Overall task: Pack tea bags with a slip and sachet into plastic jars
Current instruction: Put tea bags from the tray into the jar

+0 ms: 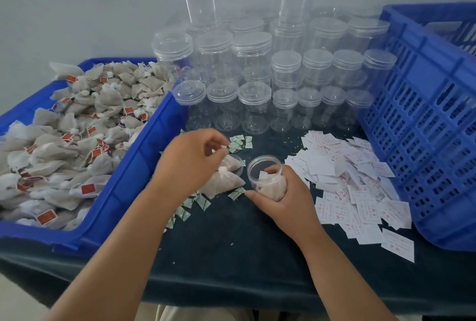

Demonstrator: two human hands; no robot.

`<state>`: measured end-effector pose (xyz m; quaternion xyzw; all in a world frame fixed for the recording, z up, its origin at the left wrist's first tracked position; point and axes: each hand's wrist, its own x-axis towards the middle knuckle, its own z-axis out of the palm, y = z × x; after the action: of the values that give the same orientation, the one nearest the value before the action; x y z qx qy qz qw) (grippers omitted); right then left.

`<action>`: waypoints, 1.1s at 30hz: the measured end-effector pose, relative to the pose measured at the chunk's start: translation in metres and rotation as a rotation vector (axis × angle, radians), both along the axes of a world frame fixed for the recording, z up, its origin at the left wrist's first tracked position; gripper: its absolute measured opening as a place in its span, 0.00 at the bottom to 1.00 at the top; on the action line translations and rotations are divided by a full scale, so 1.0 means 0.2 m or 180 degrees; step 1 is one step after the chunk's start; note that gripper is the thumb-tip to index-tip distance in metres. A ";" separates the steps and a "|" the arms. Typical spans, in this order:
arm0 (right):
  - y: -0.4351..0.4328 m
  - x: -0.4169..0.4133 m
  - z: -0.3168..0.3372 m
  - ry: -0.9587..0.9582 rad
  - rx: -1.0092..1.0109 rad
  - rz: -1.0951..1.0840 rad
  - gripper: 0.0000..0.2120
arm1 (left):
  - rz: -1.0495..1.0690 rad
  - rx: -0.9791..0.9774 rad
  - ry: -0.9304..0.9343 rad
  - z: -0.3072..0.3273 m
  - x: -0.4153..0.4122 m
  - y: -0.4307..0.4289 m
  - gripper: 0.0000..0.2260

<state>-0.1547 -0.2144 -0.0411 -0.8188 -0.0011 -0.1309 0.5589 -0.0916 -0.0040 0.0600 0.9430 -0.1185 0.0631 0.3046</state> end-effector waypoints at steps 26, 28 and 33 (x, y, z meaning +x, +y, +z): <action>0.01 -0.01 0.00 0.0030 -0.0028 0.0093 0.26 | -0.0492 -0.0757 0.0161 -0.05 -0.07 -0.13 0.05; 0.00 0.00 0.00 0.0032 -0.0010 0.0049 0.26 | -0.0067 -0.0558 0.0152 -0.11 0.02 -0.06 0.06; 0.00 0.00 -0.01 0.0064 0.0091 -0.0057 0.25 | 0.0139 0.1263 0.0841 -0.33 0.13 0.03 0.33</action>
<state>-0.1538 -0.2152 -0.0435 -0.8120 0.0136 -0.1277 0.5694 -0.0655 0.0029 -0.0056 0.9868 -0.0673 -0.0788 0.1248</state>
